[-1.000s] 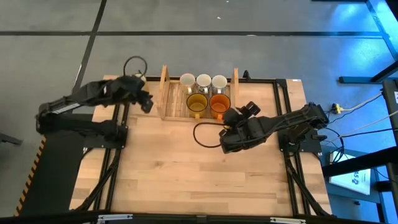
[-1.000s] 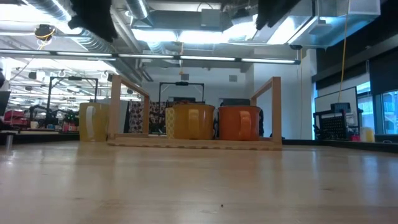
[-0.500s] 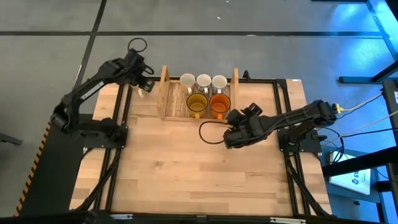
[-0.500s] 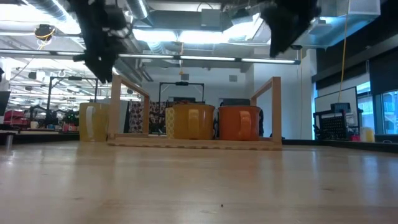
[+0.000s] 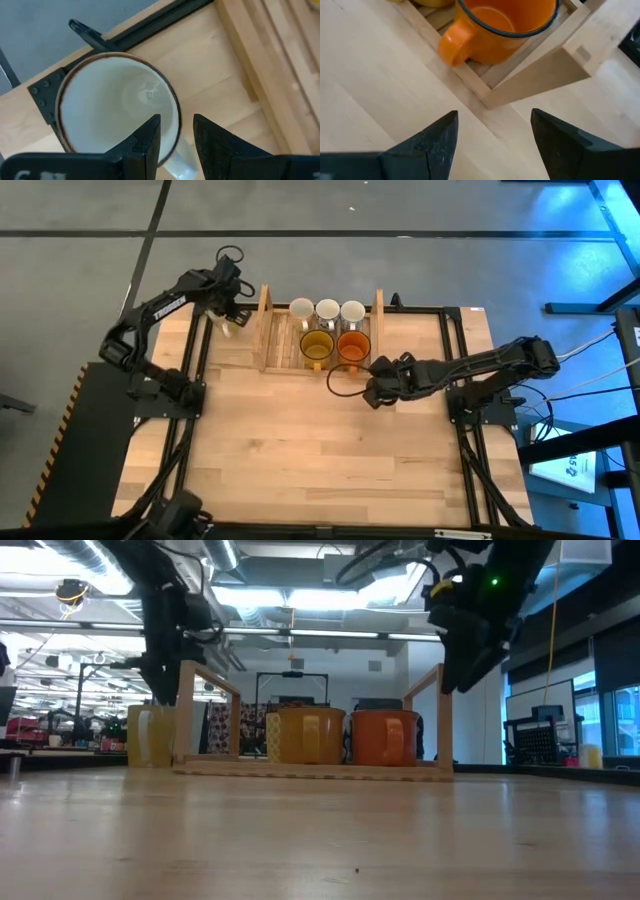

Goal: Place coffee mugs
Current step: Put the light yellow mug on the shelf

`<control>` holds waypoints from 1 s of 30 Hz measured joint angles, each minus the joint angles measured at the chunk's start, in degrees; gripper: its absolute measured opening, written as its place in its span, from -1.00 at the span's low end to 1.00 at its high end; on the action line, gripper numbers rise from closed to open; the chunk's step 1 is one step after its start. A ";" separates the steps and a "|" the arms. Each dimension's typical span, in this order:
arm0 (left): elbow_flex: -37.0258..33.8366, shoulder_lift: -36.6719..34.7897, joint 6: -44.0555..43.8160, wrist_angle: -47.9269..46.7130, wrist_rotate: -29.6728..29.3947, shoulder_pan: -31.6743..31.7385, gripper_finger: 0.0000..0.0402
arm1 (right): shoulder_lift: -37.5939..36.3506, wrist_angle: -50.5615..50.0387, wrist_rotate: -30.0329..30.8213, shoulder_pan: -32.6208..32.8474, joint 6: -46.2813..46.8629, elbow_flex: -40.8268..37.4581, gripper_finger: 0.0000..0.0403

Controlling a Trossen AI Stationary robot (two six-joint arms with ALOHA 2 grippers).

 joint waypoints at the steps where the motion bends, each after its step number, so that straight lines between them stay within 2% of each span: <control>1: 0.00 0.63 0.15 0.02 -0.23 0.16 -0.45 | 0.02 0.15 0.07 0.02 -0.31 0.00 0.17; 10: 0.00 7.13 2.21 1.14 1.09 1.18 -0.48 | 0.01 1.39 0.46 0.12 -2.10 0.02 0.17; 12: 0.00 7.68 2.23 1.18 0.92 1.22 -0.56 | 0.00 1.39 0.53 0.22 -2.06 0.02 0.17; 17: 0.00 7.59 3.83 1.16 0.94 1.20 -0.90 | 0.02 1.39 0.60 0.22 -2.01 0.02 0.17; 24: -0.02 6.81 4.67 1.00 0.23 1.21 -0.91 | 0.02 1.39 1.65 0.20 -1.92 0.02 0.17; 30: 3.78 0.93 5.47 -3.27 -2.94 -0.67 -0.92 | 0.02 2.52 1.63 0.20 -1.92 0.02 0.17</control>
